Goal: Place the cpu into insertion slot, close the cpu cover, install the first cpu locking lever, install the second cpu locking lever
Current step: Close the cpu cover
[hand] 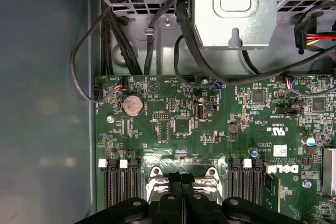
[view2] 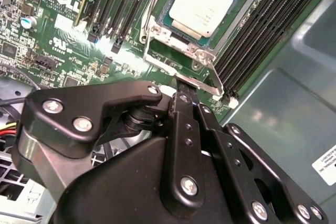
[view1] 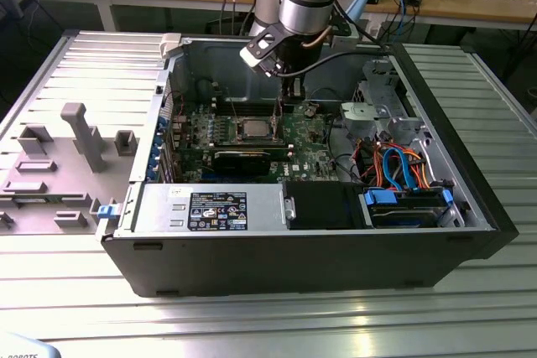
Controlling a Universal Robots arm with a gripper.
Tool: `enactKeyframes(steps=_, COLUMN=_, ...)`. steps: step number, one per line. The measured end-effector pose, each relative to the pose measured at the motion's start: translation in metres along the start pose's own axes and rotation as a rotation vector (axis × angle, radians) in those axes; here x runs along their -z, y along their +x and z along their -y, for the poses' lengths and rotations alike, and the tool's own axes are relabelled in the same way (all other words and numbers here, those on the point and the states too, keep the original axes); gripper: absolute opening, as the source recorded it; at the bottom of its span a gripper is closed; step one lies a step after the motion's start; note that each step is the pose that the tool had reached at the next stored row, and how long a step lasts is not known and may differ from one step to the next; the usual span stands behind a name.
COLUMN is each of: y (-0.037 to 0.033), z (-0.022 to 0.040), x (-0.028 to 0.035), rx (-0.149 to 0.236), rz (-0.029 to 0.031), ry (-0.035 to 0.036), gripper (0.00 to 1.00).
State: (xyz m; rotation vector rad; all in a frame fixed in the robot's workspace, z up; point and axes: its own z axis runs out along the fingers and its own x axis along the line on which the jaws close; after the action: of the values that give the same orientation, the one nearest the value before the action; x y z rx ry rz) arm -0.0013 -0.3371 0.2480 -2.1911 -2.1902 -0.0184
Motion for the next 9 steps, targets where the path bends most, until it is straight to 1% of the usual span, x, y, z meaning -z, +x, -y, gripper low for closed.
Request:
enactKeyframes(steps=3, y=0.0000, z=0.0021, x=-0.0001, rx=0.000, rz=0.0000, ry=0.0000, gripper=0.11)
enactKeyframes(steps=9, y=0.0000, z=0.0031, x=-0.0001, rx=0.000, rz=0.0000, ry=0.0000, gripper=0.11)
